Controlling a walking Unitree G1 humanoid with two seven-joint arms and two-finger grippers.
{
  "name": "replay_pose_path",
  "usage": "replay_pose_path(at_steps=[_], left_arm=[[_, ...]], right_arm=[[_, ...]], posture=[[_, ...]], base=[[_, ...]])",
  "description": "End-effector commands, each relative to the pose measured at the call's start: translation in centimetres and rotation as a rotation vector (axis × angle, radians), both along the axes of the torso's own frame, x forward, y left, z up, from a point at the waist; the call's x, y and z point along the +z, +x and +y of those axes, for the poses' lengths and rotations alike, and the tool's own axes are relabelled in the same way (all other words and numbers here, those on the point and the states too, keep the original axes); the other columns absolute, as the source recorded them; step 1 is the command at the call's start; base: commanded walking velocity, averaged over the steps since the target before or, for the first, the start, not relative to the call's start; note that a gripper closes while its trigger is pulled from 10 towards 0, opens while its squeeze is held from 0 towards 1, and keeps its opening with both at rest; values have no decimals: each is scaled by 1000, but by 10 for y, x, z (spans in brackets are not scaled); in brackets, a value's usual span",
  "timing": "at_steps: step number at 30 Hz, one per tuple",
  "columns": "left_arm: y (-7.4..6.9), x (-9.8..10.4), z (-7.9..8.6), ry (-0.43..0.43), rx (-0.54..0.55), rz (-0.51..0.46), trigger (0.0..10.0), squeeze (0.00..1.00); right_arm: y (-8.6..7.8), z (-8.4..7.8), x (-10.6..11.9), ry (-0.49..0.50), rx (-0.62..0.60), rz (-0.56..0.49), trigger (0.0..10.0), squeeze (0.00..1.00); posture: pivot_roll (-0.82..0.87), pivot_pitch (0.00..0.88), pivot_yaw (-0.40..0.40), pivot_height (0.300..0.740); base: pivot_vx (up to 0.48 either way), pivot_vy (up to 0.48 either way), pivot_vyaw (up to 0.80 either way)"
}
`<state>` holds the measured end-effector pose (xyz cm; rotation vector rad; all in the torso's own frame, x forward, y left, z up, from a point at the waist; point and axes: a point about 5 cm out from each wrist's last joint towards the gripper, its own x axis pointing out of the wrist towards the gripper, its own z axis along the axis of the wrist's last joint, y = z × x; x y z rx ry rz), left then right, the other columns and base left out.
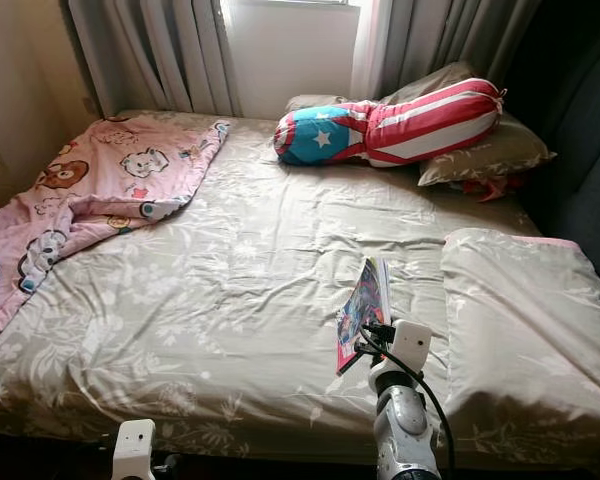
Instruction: Clean up the room
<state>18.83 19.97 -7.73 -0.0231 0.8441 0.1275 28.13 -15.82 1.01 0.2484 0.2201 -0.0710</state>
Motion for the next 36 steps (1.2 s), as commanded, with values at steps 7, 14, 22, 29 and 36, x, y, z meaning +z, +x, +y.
replay_pose_path(at_steps=[7, 14, 22, 29, 36], left_arm=[[-1, -1, 0, -6, 4, 2, 10000, 0], [-1, -1, 0, -7, 3, 0, 10000, 0], [1, 1, -1, -13, 0, -14, 10000, 0], [15, 11, 2, -4, 0, -102, 10000, 0], [52, 47, 14, 8, 41, -391, 10000, 0]], right_arm=[[7, 2, 10, -25, 23, -51, 10000, 0], [7, 4, 10, -29, 33, -48, 10000, 0], [7, 4, 9, -29, 31, -46, 10000, 0], [7, 5, 10, -29, 30, -49, 10000, 0], [5, 3, 9, -17, 29, -53, 10000, 0]], posture=[[-29, 12, -59, 740], [-28, 13, -60, 740], [-26, 17, -61, 740], [-30, 21, -59, 740], [-26, 24, -58, 740]], base=[[307, 0, 0], [320, 0, 0], [162, 0, 0], [0, 0, 0], [0, 0, 0]])
